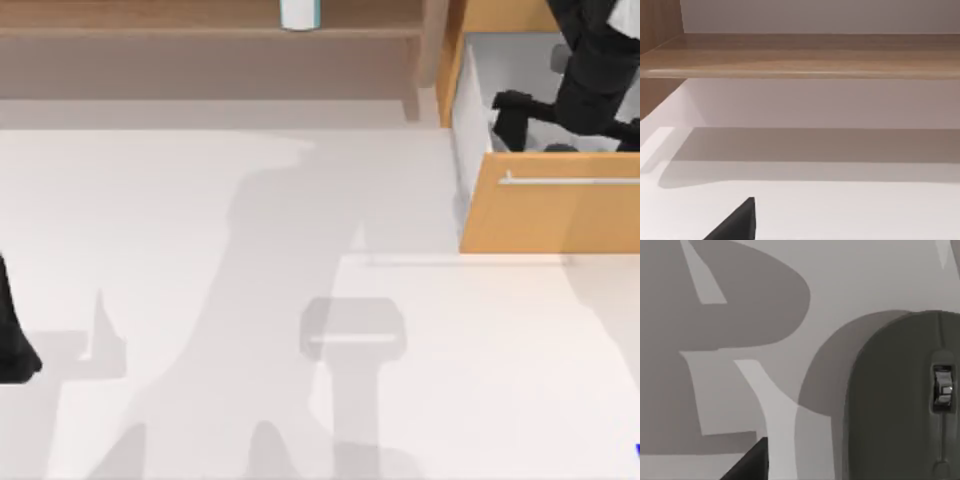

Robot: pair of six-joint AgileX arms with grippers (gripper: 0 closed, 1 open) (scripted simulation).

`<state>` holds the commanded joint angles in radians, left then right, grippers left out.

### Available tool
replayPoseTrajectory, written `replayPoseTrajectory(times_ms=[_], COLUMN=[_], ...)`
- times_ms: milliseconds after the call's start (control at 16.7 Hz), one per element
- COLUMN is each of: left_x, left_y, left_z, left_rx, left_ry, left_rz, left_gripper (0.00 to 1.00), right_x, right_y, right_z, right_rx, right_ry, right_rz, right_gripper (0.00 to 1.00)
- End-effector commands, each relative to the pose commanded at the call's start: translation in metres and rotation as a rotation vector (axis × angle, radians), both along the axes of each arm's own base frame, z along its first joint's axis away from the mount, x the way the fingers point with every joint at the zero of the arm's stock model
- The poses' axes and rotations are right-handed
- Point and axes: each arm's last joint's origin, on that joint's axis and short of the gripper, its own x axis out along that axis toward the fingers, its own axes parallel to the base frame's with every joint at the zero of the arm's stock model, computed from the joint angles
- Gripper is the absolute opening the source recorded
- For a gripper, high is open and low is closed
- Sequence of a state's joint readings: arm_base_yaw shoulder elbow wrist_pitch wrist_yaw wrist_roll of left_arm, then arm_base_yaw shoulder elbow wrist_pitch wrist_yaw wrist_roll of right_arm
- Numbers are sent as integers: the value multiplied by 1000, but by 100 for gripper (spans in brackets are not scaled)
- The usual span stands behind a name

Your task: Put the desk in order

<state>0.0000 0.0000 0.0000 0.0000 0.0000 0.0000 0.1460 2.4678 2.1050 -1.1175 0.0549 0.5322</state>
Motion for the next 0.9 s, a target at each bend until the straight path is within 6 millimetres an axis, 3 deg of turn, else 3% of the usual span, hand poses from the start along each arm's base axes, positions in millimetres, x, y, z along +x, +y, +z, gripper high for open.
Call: replayPoseTrajectory(times_ms=[600,900], left_x=[0,0], left_y=[0,0], left_z=[0,0], left_rx=[0,0], left_ry=[0,0], left_rz=[0,0], left_gripper=[100,100], right_x=[0,0], right_y=[0,0], right_z=[0,0], right_rx=[0,0], right_ry=[0,0], right_rz=[0,0], right_gripper=[2,0])
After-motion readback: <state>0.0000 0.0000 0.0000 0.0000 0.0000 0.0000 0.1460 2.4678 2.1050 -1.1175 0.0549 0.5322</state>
